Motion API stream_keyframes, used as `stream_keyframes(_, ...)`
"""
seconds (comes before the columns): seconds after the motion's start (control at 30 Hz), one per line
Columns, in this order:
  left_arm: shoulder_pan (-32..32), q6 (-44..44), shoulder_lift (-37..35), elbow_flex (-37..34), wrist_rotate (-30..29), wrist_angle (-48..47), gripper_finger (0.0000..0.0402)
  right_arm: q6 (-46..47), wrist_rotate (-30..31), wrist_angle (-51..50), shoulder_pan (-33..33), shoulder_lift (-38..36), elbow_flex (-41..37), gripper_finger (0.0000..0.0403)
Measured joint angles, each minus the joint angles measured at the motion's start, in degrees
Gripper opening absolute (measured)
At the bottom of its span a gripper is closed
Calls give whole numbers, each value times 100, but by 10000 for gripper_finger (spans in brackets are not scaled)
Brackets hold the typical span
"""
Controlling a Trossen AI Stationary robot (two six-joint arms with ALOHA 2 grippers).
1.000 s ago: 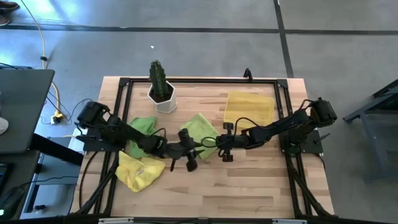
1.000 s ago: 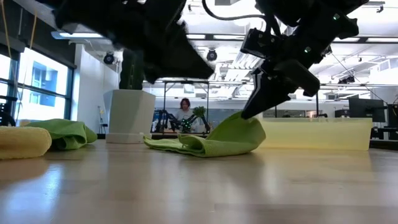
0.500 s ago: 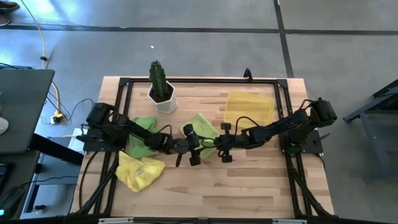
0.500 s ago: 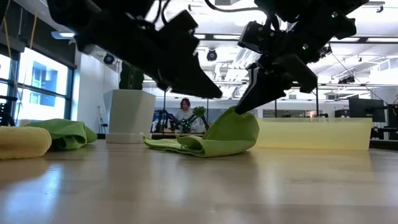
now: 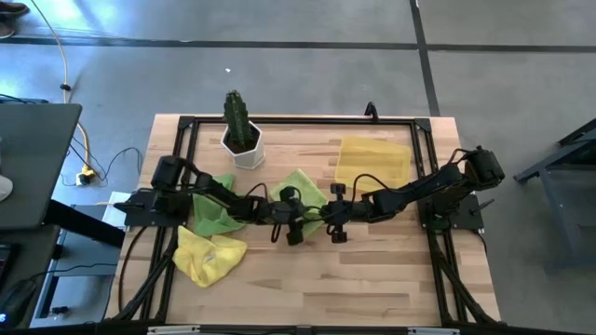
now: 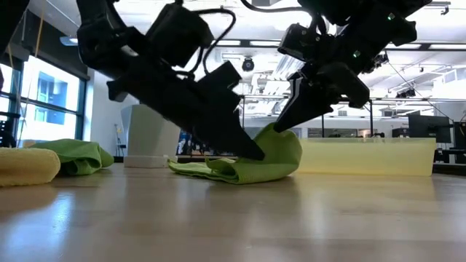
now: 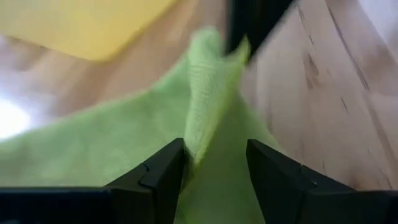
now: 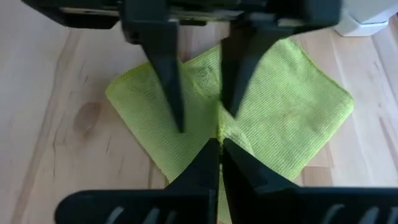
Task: Roll microfiber towels into tight, uniform cylinder then place into a basket
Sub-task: Roll the light green microfiber cloth
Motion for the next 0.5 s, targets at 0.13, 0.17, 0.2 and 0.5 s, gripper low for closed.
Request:
stream_keyframes(0.13, 0, -206, 45, 2, 461, -2, 159, -38, 76, -2, 0, 0, 0, 0)
stream_keyframes(0.17, -6, -250, 41, 2, 595, 8, 157, -41, 78, -2, 0, 0, 0, 0)
stream_keyframes(0.2, -21, -275, 37, 2, 706, 18, 156, -55, 106, -4, 0, 0, 0, 0)
stream_keyframes(0.5, -84, -502, -52, 0, 537, -270, 141, -252, 376, -38, 0, 0, 0, 0)
